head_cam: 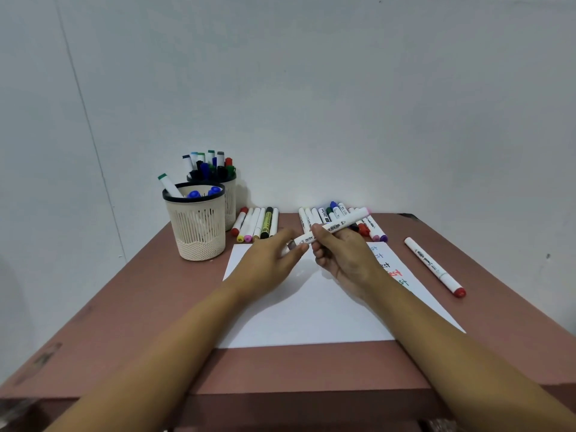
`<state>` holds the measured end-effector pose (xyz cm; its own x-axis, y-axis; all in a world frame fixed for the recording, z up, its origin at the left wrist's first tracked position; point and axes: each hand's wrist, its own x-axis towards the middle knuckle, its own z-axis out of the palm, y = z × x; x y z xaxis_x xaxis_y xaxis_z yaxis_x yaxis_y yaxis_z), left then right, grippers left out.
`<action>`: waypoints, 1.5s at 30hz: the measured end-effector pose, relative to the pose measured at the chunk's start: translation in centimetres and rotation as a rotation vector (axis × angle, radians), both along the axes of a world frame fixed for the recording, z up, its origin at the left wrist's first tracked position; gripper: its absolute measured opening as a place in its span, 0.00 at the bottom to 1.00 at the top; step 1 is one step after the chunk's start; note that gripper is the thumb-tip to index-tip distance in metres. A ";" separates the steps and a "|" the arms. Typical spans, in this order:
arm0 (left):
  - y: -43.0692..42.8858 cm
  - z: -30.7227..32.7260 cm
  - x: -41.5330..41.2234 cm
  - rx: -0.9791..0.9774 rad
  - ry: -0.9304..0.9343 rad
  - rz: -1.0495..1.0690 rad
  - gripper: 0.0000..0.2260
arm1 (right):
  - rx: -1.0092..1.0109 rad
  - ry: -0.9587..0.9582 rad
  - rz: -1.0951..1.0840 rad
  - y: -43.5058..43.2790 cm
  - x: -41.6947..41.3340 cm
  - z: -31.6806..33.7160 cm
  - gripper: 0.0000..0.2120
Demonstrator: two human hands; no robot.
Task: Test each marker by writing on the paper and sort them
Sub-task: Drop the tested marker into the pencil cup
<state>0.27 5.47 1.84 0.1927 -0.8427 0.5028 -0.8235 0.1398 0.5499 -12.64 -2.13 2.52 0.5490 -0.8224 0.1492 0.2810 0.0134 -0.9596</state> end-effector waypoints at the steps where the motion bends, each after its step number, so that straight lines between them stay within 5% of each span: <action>1: 0.0 0.0 0.0 0.000 0.025 0.017 0.12 | -0.006 -0.001 0.004 0.0 0.0 0.0 0.07; 7: -0.1 0.3 0.3 0.065 0.077 0.029 0.12 | 0.067 -0.054 -0.097 -0.3 -0.5 0.7 0.08; 13: -0.3 -0.9 2.8 0.154 -0.124 0.189 0.13 | 0.288 -0.209 -0.209 -1.2 -2.0 0.8 0.07; 23: -0.6 -1.4 3.3 0.449 -0.208 0.162 0.16 | -0.053 0.230 -0.338 -1.7 -5.7 -0.2 0.09; 45: -0.7 -1.8 3.6 0.436 -0.190 0.158 0.16 | -0.220 0.418 -0.492 -0.4 -5.7 -1.6 0.05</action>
